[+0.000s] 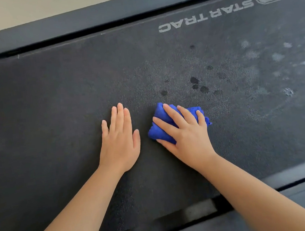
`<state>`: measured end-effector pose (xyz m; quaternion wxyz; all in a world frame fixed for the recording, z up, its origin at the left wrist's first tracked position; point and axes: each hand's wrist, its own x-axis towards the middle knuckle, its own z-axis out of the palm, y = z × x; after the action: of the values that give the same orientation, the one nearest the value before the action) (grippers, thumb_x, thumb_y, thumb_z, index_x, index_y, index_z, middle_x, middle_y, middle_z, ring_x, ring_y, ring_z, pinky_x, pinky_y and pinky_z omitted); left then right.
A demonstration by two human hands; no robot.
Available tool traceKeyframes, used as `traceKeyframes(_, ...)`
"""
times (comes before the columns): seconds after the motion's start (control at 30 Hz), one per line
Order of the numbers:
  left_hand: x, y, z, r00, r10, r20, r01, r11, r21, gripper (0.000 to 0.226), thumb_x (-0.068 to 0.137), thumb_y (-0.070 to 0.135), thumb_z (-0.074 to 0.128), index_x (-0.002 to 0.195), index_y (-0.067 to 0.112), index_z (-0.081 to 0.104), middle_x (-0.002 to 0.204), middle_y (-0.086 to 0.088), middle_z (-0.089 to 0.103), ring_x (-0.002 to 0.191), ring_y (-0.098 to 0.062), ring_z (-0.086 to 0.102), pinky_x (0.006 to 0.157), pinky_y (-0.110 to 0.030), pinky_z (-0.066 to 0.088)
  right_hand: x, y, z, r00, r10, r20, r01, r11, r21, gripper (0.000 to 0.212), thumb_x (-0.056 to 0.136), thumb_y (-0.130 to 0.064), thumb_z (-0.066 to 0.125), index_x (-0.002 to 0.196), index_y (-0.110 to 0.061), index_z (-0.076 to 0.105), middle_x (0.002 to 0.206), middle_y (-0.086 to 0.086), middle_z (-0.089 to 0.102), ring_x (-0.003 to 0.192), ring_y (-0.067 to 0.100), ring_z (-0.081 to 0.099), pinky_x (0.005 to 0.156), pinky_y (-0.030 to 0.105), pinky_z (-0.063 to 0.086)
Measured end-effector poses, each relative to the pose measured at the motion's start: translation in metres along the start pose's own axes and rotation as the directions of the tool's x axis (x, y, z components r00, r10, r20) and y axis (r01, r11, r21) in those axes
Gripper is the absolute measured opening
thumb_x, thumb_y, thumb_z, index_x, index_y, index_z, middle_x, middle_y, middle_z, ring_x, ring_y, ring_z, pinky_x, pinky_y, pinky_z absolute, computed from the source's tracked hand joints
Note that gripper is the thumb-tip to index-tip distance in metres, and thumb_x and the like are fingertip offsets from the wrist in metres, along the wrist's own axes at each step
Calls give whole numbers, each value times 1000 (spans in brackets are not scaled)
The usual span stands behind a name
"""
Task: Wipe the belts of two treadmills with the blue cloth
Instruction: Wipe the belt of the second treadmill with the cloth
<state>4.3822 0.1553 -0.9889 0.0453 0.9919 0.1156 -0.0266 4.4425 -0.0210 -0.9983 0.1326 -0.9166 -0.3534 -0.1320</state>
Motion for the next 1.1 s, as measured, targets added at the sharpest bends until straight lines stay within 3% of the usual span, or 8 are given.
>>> traceKeyframes(0.17,0,0,1,999,21,-26,-20,1000,18,62,90,33,22,138,-4,35,148,-19,31,137,-33,30,100,-55,35,94,21,29,998,60,35,-61,998,32,44,79,-49,53,115,-29,66,131,7,57,110,36,57,86,62,38)
traceKeyframes(0.33,1,-1,0,1000,11,-14,-11,999,37,62,91,34,22,138,-3,37,147,-18,32,136,-32,32,99,-55,35,165,25,42,960,136,246,-132,991,-33,50,92,-52,46,139,-40,38,154,-4,21,134,27,26,104,53,19)
traceKeyframes(0.5,0,0,1,1000,13,-25,-14,1000,-5,61,90,33,24,139,-3,35,149,-17,30,137,-31,29,101,-56,33,92,16,24,997,39,66,-41,998,38,45,81,-48,52,121,-29,62,134,7,53,113,33,54,90,59,37)
traceKeyframes(0.67,1,0,2,998,17,-60,-19,999,-33,61,89,32,26,138,-4,36,148,-18,30,137,-32,30,100,-59,32,-14,4,-12,998,-7,59,6,1000,20,45,82,-51,49,123,-33,59,136,3,52,116,29,52,93,55,35)
traceKeyframes(0.8,0,0,3,997,14,-76,-17,999,-43,62,89,32,26,138,-4,36,149,-18,30,137,-31,29,100,-58,32,19,23,-3,990,-99,102,95,994,45,47,81,-54,47,120,-32,63,132,5,55,112,30,56,90,58,38)
traceKeyframes(0.9,0,-1,3,998,9,-63,-12,999,-40,62,90,33,23,140,-3,33,150,-17,28,138,-30,26,102,-57,30,77,51,11,994,11,112,-9,1000,-21,51,80,-54,47,122,-30,61,135,7,53,113,33,54,89,61,36)
traceKeyframes(1.0,0,-1,0,999,7,-34,-9,999,-38,64,90,36,18,142,-1,29,152,-15,24,140,-29,22,105,-56,26,118,65,18,967,187,173,-180,982,-52,50,87,-51,52,134,-35,48,149,1,35,129,31,36,100,55,24)
traceKeyframes(1.1,0,-1,0,1000,2,-14,-3,999,-38,66,90,37,15,144,0,25,153,-14,19,142,-27,17,108,-54,22,103,55,16,974,182,137,-179,983,-34,50,84,-50,51,130,-31,54,144,5,42,123,34,43,97,61,28)
